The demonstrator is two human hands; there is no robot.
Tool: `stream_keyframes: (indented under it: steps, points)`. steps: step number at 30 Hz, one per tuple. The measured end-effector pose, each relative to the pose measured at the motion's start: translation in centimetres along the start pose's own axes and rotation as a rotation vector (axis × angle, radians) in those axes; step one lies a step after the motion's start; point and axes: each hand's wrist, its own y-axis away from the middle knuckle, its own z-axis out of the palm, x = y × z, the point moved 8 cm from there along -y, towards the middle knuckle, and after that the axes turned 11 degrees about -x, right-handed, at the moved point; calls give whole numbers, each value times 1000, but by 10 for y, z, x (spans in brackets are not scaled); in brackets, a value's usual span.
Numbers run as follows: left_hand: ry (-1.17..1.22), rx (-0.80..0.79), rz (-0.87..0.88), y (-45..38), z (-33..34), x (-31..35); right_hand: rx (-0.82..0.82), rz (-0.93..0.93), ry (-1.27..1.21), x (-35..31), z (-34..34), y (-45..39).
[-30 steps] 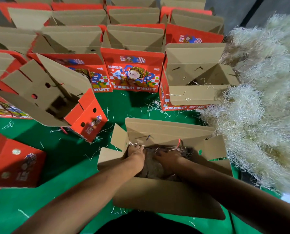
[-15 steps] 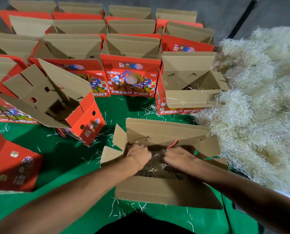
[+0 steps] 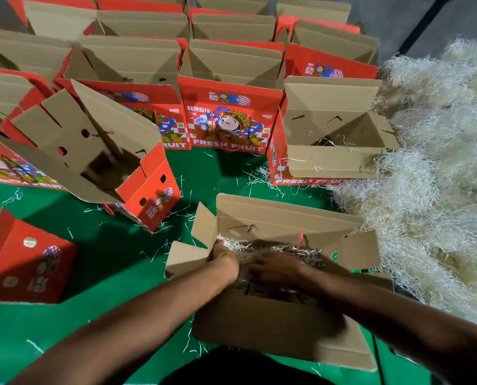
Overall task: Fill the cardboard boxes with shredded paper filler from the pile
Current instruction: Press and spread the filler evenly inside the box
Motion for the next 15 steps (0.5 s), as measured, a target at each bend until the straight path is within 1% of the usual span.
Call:
stream_keyframes:
  steps: [6, 8, 9, 12, 14, 15]
  points:
    - [-105, -19, -59, -5, 6, 4, -153, 104, -284, 12, 15, 24]
    - [-120, -19, -69, -4, 8, 2, -226, 176, -410, 18, 24, 42]
    - [-124, -15, -71, -3, 8, 1, -236, 229, -467, 22, 29, 53]
    - [-114, 15, -57, 2, 2, 0, -106, 349, -706, 33, 28, 81]
    - [-64, 28, -22, 8, -4, 2, -89, 439, -688, 44, 20, 82]
    - [-44, 63, -10, 13, -10, 4, -56, 468, -648, 49, 15, 81]
